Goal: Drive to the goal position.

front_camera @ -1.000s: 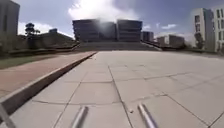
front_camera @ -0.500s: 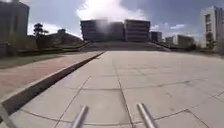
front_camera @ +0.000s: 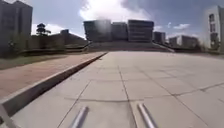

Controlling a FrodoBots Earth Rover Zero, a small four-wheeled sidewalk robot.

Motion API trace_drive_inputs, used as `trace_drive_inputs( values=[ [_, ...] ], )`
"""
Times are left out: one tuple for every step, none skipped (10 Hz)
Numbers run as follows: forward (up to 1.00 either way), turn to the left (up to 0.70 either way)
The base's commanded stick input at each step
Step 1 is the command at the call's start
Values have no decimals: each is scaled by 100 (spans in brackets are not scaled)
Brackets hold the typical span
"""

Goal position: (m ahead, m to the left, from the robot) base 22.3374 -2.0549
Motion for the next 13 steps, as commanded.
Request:
trace_drive_inputs(
  values=[
    [70, 0],
    [70, 0],
    [70, 0],
    [70, -10],
    [70, -35],
    [70, -35],
    [70, -35],
    [70, -29],
    [70, 0],
    [70, 0],
    [70, 0],
    [70, 0],
    [70, 0]
  ],
)
